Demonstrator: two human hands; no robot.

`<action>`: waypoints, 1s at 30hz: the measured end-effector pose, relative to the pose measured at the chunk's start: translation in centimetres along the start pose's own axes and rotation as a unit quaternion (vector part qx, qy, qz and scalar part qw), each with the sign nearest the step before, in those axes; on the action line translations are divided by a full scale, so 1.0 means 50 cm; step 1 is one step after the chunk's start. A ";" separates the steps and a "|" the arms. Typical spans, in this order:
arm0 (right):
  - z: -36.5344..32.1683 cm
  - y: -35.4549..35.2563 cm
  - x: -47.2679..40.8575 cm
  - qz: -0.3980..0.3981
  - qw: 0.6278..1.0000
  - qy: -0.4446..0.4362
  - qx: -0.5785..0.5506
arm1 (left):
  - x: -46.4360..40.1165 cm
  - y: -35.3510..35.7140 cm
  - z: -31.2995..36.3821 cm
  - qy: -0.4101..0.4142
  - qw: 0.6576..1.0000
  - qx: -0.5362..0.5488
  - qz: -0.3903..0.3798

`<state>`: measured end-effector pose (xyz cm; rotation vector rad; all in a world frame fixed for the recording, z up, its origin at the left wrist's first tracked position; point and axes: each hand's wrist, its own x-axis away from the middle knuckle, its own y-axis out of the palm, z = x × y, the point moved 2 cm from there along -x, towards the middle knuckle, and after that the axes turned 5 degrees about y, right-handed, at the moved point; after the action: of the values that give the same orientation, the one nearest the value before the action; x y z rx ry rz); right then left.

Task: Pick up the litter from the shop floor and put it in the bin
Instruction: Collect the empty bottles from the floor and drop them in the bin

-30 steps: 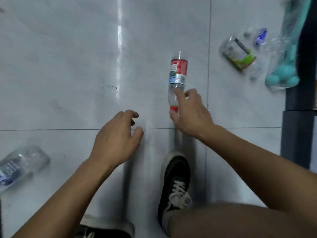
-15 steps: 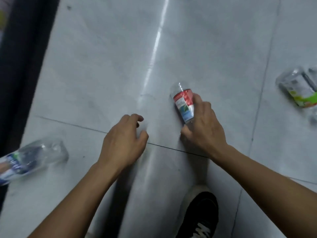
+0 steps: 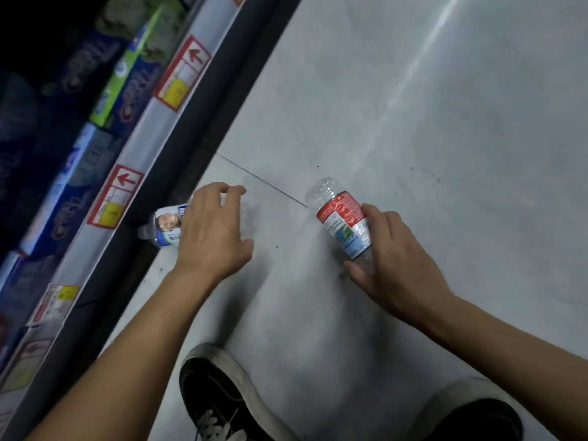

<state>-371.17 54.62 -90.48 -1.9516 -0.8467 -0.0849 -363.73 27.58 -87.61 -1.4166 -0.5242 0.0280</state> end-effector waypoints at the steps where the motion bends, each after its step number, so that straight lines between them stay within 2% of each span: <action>1: -0.009 0.001 -0.001 -0.004 1.000 -0.001 0.004 | 0.000 0.009 -0.027 -0.020 0.999 -0.018 -0.021; 3: -0.025 0.012 -0.009 -0.017 1.000 -0.012 0.016 | 0.001 0.026 -0.077 -0.065 0.996 -0.039 -0.050; 6: -0.031 0.015 -0.021 -0.029 0.999 -0.019 0.034 | -0.001 0.045 -0.107 -0.095 0.993 -0.046 -0.049; 10: -0.032 0.003 -0.015 -0.035 0.998 -0.012 0.050 | -0.002 0.035 -0.090 -0.092 0.994 -0.031 -0.046; 14: -0.050 -0.064 0.018 -0.052 0.995 -0.004 0.086 | 0.027 -0.033 -0.031 -0.059 0.996 -0.009 -0.063; 17: -0.083 -0.168 0.066 -0.067 0.990 -0.007 0.125 | 0.078 -0.135 0.020 -0.027 0.997 -0.005 -0.076; 22: -0.160 -0.422 0.166 -0.049 0.984 0.001 0.170 | 0.174 -0.368 0.095 0.013 0.995 -0.013 -0.095; 30: -0.408 -0.858 0.431 -0.029 0.983 0.049 0.173 | 0.341 -0.870 0.201 0.051 0.994 -0.024 -0.097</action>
<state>-374.50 61.92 -38.95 -1.5849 -0.7941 -0.0632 -364.76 34.93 -40.37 -1.3998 -0.5789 -0.2121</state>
